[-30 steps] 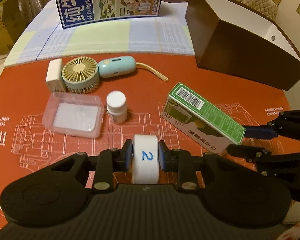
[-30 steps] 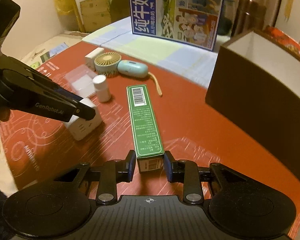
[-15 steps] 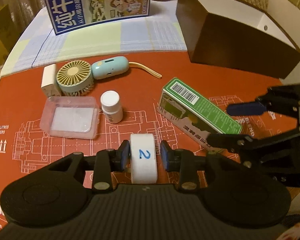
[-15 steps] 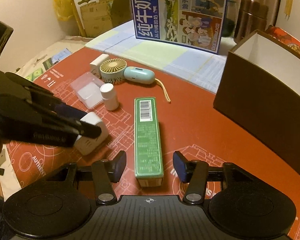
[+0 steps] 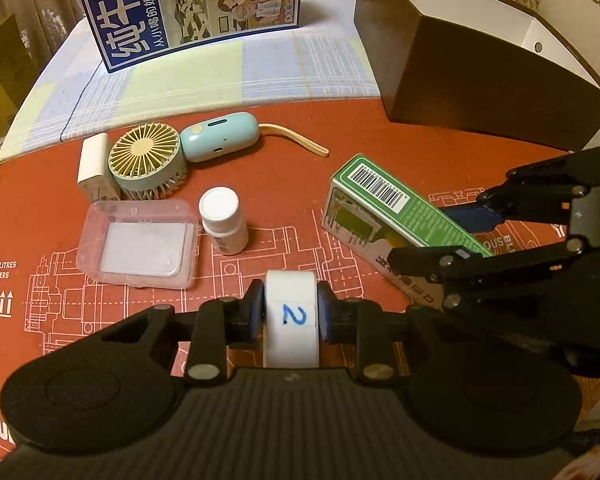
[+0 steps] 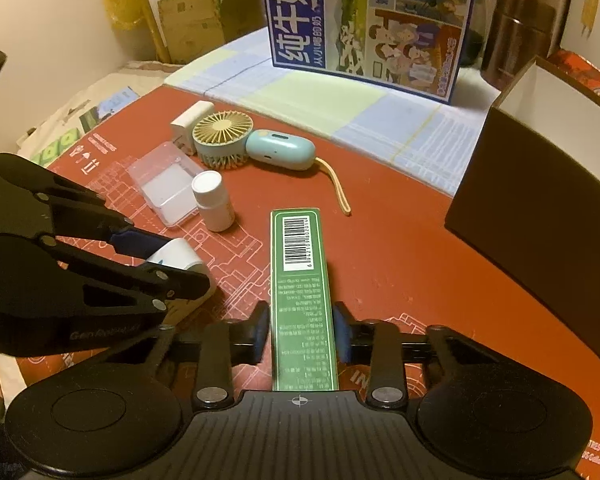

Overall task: Organize rigid objects
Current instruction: 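Grasp the white plug adapter with the left tool while the right tool grasps the green box, then lift the plug adapter and green box and carry them over the storage box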

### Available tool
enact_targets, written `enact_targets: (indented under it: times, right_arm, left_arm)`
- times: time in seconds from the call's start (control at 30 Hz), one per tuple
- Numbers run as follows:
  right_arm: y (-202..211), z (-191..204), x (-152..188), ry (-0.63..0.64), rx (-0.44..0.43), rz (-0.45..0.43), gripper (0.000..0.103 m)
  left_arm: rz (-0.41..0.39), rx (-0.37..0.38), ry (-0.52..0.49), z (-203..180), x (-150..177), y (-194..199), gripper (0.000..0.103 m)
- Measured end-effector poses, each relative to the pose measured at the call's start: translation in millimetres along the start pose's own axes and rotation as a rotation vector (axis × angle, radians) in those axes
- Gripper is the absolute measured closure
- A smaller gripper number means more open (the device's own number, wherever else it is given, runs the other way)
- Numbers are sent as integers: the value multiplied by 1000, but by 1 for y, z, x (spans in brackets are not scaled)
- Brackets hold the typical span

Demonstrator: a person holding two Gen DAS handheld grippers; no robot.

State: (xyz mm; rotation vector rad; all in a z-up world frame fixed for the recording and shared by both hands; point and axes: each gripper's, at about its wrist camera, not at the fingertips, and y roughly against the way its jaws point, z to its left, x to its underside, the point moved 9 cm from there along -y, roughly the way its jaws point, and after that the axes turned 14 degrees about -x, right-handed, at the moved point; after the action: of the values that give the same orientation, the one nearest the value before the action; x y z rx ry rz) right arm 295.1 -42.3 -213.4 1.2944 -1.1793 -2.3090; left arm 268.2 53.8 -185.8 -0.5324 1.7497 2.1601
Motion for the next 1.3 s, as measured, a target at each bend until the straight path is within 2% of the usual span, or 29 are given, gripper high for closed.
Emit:
enact_targets:
  times: [0.33,0.77,1.3]
  right_arm:
    - [2,-1,-1,3,20,-8,76]
    - [35,-10,3,-51,41,-70,77]
    - [88,-18,-7,-81,87,-178,77]
  left_arm:
    - [3,6,11,3,0,-2,80]
    - [-39,23,17,5,0,16,80]
    - [-166,80,-9,-18,-44,59,80]
